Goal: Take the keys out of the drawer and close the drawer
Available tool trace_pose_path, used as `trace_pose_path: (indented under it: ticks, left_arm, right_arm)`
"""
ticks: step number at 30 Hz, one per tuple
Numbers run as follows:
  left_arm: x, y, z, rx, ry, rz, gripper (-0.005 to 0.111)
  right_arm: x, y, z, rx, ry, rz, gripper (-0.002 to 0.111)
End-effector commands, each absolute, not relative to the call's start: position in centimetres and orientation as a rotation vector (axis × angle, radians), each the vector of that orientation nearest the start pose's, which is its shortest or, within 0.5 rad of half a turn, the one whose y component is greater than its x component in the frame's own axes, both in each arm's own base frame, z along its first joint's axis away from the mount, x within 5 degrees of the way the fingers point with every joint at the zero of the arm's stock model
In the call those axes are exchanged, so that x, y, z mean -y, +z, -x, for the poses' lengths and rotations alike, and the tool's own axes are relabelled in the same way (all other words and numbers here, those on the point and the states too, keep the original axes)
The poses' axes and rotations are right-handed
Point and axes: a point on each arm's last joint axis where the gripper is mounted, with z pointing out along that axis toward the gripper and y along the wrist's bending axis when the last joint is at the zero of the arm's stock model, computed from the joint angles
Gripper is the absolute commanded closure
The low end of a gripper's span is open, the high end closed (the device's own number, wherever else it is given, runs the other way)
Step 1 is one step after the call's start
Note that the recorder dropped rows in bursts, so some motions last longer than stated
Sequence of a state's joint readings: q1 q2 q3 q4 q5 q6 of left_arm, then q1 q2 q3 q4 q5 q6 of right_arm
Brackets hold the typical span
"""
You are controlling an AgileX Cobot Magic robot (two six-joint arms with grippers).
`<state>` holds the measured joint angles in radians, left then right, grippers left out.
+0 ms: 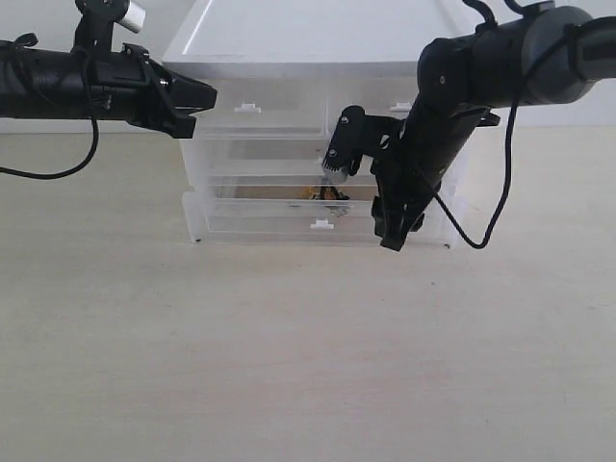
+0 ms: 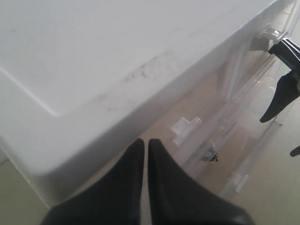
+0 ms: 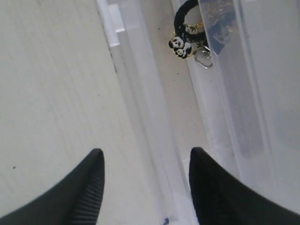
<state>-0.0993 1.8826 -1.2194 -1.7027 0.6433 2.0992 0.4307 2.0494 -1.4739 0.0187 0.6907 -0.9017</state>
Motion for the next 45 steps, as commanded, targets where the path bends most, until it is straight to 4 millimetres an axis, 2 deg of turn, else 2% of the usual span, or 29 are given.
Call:
trace_pose_path:
  ticks: [1, 3, 6, 24, 27, 32, 38, 45]
  left_arm:
    - [8.9, 22.9, -40.9, -1.818, -0.46, -0.753, 0.103]
    - [8.9, 22.9, -40.9, -1.818, -0.46, -0.753, 0.103]
    - [8.9, 22.9, -40.9, -1.818, -0.46, -0.753, 0.103]
    - [8.9, 22.9, -40.9, -1.824, -0.463, -0.745, 0.103]
    - [8.8, 22.8, -41.0, -1.834, -0.462, -0.73, 0.103]
    - [8.8, 22.8, -41.0, -1.837, -0.461, -0.726, 0.103]
    - [8.8, 22.8, -41.0, -1.843, -0.47, -0.714, 0.103]
    - [8.8, 22.8, -41.0, -1.854, -0.486, -0.691, 0.103]
  right_arm:
    - [-18.2, 16.6, -39.7, -2.158, -0.136, 1.704, 0.074]
    - [-18.2, 16.4, -39.7, -2.162, -0.135, 1.703, 0.084]
    - [-18.2, 16.4, -39.7, -2.166, -0.133, 1.704, 0.092]
    - [-17.7, 16.1, -38.5, -2.308, -0.085, 1.755, 0.094]
    - [-17.7, 16.6, -38.3, -2.309, -0.083, 1.757, 0.109]
    - [-19.0, 17.8, -37.4, -2.268, -0.083, 1.782, 0.108]
    - [-20.2, 17.8, -36.6, -2.267, -0.07, 1.802, 0.108]
    - [-19.6, 17.8, -36.2, -2.391, -0.119, 1.758, 0.108]
